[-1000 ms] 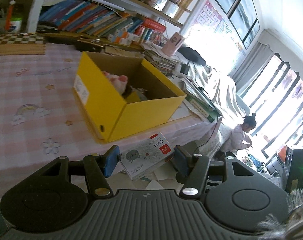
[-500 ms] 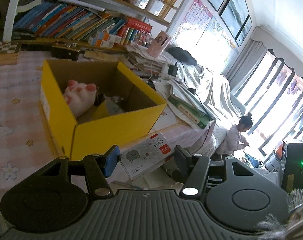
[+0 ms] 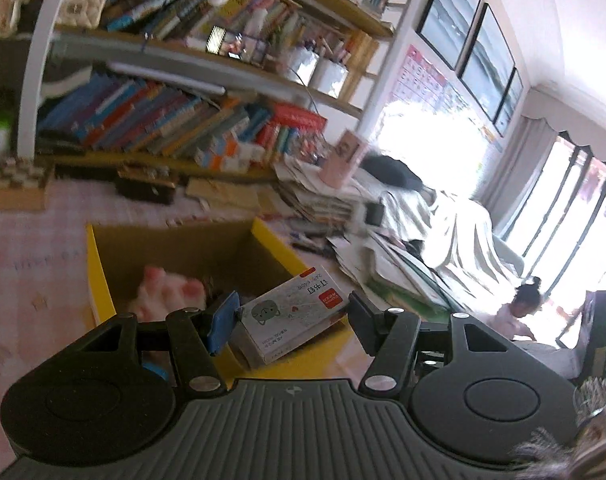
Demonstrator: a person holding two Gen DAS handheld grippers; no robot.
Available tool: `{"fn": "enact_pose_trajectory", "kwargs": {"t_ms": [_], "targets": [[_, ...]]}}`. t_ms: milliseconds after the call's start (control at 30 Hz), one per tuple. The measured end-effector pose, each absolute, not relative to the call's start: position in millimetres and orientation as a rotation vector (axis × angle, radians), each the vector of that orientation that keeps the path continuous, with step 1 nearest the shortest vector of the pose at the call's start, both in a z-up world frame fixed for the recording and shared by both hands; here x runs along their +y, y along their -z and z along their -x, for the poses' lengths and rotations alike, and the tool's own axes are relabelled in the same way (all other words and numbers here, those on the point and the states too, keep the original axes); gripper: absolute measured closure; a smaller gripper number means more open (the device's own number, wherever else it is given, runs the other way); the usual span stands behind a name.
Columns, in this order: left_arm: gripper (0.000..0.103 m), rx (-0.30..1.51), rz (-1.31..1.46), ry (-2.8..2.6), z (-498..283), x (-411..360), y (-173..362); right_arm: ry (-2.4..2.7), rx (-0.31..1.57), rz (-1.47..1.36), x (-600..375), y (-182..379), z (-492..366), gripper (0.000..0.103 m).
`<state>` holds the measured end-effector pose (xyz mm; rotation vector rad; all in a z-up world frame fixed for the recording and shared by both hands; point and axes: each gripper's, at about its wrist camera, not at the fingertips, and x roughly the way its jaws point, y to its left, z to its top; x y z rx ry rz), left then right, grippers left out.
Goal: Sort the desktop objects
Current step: 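Carry the small box with the left tool and the plug with the right tool over the yellow box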
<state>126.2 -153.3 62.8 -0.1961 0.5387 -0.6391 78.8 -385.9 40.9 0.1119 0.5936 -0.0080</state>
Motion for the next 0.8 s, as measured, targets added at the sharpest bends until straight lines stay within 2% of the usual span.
{"fn": "enact_pose_trajectory", "kwargs": {"t_ms": [800], "targets": [[0.046,0.622,0.026,0.466,-182,-181,-24,-0.217,0.645,0.069,-375,-13,-173,0.061]]}}
